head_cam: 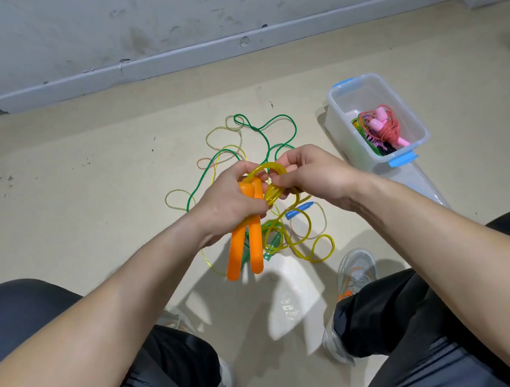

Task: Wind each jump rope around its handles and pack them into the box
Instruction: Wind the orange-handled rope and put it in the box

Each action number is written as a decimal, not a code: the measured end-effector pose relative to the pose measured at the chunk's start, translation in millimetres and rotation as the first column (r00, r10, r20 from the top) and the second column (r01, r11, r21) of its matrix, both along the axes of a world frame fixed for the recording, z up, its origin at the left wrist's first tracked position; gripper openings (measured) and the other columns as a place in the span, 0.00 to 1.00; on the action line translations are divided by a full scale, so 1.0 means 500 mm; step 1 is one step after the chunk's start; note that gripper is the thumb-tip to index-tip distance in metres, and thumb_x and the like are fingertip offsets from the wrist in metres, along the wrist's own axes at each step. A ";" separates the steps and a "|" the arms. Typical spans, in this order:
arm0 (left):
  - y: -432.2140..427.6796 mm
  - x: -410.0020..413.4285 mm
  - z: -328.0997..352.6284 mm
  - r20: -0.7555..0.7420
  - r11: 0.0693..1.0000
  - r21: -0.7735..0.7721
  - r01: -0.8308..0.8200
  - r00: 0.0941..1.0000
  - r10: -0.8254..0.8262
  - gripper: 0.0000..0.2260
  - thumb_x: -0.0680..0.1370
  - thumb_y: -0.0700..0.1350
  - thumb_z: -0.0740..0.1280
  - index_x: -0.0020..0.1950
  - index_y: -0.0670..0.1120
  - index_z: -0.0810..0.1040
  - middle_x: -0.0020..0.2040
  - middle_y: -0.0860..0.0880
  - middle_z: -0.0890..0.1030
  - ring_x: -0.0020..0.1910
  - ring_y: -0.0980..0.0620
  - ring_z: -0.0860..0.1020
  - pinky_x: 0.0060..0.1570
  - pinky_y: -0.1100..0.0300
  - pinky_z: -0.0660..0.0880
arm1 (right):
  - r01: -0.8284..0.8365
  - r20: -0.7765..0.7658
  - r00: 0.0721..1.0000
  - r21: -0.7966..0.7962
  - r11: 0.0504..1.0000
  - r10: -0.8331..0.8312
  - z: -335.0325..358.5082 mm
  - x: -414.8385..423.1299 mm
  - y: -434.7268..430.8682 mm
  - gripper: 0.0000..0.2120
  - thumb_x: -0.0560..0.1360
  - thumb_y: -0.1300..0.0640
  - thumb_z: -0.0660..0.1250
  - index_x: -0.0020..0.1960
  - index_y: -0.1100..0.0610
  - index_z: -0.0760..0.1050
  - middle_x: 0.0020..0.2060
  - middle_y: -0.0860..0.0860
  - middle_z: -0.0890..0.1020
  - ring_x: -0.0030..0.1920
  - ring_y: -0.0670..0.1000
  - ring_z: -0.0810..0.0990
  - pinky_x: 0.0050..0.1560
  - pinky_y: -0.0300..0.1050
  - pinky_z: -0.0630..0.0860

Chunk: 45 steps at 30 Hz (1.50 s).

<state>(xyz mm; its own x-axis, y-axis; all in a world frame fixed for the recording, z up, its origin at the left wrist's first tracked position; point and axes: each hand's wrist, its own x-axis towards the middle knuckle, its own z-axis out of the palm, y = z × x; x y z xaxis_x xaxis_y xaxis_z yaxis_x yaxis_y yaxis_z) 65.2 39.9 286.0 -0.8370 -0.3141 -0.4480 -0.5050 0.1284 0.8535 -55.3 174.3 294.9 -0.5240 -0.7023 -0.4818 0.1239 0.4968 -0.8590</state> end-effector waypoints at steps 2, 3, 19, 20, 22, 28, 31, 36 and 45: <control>0.004 0.003 -0.004 -0.011 0.999 0.042 -0.010 1.000 0.010 0.21 0.69 0.28 0.72 0.54 0.50 0.77 0.41 0.49 0.82 0.35 0.51 0.81 0.39 0.54 0.83 | -0.024 0.035 0.999 0.008 1.000 0.024 0.003 -0.003 0.000 0.08 0.77 0.71 0.66 0.44 0.61 0.78 0.35 0.55 0.82 0.31 0.47 0.79 0.34 0.37 0.74; 0.005 0.003 -0.008 -0.015 0.998 0.055 -0.014 1.000 0.015 0.21 0.69 0.28 0.72 0.52 0.51 0.77 0.41 0.49 0.82 0.36 0.50 0.81 0.40 0.53 0.83 | -0.041 0.034 0.999 0.027 0.999 0.040 0.003 -0.005 0.001 0.07 0.76 0.72 0.66 0.44 0.61 0.78 0.36 0.57 0.82 0.32 0.49 0.79 0.35 0.38 0.74; 0.004 0.004 -0.013 0.073 0.989 0.109 0.096 0.992 -0.104 0.21 0.64 0.34 0.74 0.55 0.49 0.80 0.36 0.49 0.82 0.34 0.50 0.80 0.38 0.53 0.80 | -0.026 -0.019 0.999 0.168 0.985 0.030 -0.017 -0.024 0.005 0.14 0.69 0.73 0.73 0.48 0.58 0.77 0.33 0.54 0.81 0.31 0.50 0.79 0.36 0.41 0.75; 0.004 0.005 -0.015 0.081 0.987 0.120 0.106 0.990 -0.116 0.23 0.63 0.35 0.74 0.56 0.48 0.80 0.37 0.48 0.82 0.35 0.50 0.80 0.38 0.53 0.80 | -0.029 -0.028 0.999 0.163 0.986 0.035 -0.018 -0.023 0.005 0.14 0.68 0.74 0.73 0.47 0.58 0.77 0.33 0.54 0.80 0.32 0.50 0.78 0.39 0.43 0.75; 0.006 0.007 -0.017 0.083 0.980 0.150 0.130 0.986 -0.144 0.21 0.65 0.32 0.73 0.55 0.48 0.81 0.39 0.45 0.82 0.37 0.47 0.80 0.40 0.52 0.80 | -0.038 -0.036 0.998 0.137 0.990 0.043 -0.020 -0.021 0.006 0.15 0.67 0.76 0.72 0.45 0.58 0.78 0.33 0.54 0.78 0.34 0.52 0.76 0.44 0.47 0.74; 0.002 0.009 -0.010 0.077 0.972 0.187 0.144 0.984 -0.161 0.15 0.61 0.36 0.72 0.47 0.45 0.81 0.40 0.41 0.80 0.38 0.44 0.81 0.41 0.50 0.81 | -0.064 0.011 0.998 0.012 0.998 0.064 -0.012 -0.018 0.011 0.16 0.67 0.79 0.71 0.44 0.60 0.77 0.38 0.59 0.80 0.39 0.55 0.80 0.46 0.47 0.76; 0.006 0.011 -0.004 0.046 0.966 0.212 0.146 0.986 -0.159 0.12 0.61 0.35 0.70 0.42 0.46 0.80 0.36 0.43 0.79 0.33 0.48 0.79 0.36 0.57 0.79 | -0.067 0.053 0.996 -0.054 0.996 0.070 -0.010 -0.020 0.013 0.17 0.68 0.80 0.70 0.46 0.60 0.77 0.35 0.53 0.83 0.35 0.50 0.82 0.41 0.42 0.78; 0.007 0.013 -0.011 0.012 0.976 0.179 0.124 0.992 -0.128 0.11 0.61 0.36 0.71 0.42 0.46 0.80 0.36 0.43 0.77 0.35 0.47 0.77 0.41 0.52 0.78 | -0.071 0.076 0.994 -0.100 0.992 0.079 -0.010 -0.022 0.012 0.19 0.68 0.82 0.68 0.47 0.59 0.77 0.31 0.49 0.83 0.32 0.47 0.82 0.38 0.39 0.78; 0.006 0.011 -0.012 -0.042 0.967 0.248 0.057 0.998 -0.048 0.22 0.63 0.36 0.71 0.56 0.48 0.82 0.39 0.42 0.77 0.38 0.45 0.78 0.49 0.44 0.80 | -0.024 -0.085 0.996 -0.164 0.986 0.010 -0.023 -0.013 0.014 0.22 0.68 0.78 0.67 0.47 0.52 0.69 0.47 0.55 0.78 0.37 0.50 0.77 0.43 0.46 0.75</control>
<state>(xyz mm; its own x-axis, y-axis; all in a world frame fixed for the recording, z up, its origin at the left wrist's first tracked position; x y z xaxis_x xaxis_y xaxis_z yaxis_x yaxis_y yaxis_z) 70.8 42.8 279.9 -0.8659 -0.1515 -0.4768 -0.4726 -0.0650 0.8789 -61.7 181.4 283.5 -0.5446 -0.7779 -0.3134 0.0408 0.3486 -0.9364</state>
